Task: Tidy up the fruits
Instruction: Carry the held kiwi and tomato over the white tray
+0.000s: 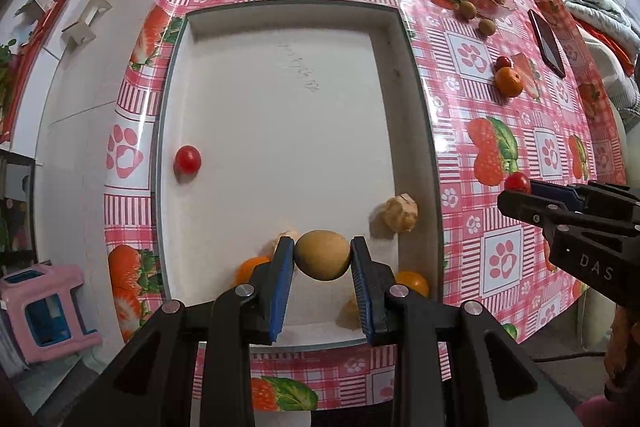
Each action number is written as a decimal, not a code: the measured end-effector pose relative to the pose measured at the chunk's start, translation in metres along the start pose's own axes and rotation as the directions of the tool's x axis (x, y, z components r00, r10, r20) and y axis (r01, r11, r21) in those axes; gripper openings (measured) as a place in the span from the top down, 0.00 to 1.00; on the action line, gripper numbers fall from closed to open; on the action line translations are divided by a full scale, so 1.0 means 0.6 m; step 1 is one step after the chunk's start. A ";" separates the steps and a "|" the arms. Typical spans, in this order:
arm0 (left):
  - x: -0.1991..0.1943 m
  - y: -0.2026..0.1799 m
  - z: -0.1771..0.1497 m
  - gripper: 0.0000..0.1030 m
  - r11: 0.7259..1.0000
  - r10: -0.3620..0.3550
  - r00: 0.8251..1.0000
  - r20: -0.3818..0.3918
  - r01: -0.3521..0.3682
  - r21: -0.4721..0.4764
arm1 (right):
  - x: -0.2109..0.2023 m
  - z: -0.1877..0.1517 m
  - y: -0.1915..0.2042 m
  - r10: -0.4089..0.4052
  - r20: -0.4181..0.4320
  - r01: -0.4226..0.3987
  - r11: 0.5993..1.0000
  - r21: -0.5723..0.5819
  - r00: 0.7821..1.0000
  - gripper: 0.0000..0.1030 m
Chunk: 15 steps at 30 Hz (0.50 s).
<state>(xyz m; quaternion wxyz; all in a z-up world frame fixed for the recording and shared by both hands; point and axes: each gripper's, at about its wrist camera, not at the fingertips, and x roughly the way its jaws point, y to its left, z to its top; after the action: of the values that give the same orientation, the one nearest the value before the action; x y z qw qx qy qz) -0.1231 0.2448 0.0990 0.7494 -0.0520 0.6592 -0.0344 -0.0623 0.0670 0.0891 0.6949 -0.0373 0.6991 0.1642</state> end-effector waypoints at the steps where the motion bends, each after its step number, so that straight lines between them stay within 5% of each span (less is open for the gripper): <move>1: 0.001 0.002 0.001 0.71 1.000 0.000 1.000 -0.001 0.000 -0.002 | 0.001 0.002 0.003 0.000 -0.001 0.000 1.000 -0.004 1.000 0.75; 15: 0.011 0.021 0.011 0.71 1.000 -0.002 1.000 -0.017 0.002 -0.008 | 0.012 0.022 0.030 0.009 -0.016 -0.009 0.999 -0.030 1.000 0.75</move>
<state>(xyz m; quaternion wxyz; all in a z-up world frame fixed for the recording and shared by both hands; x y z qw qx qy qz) -0.1162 0.2569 0.0919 0.7434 -0.0555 0.6657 -0.0331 -0.0551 0.0886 0.0856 0.6878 -0.0461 0.7023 0.1777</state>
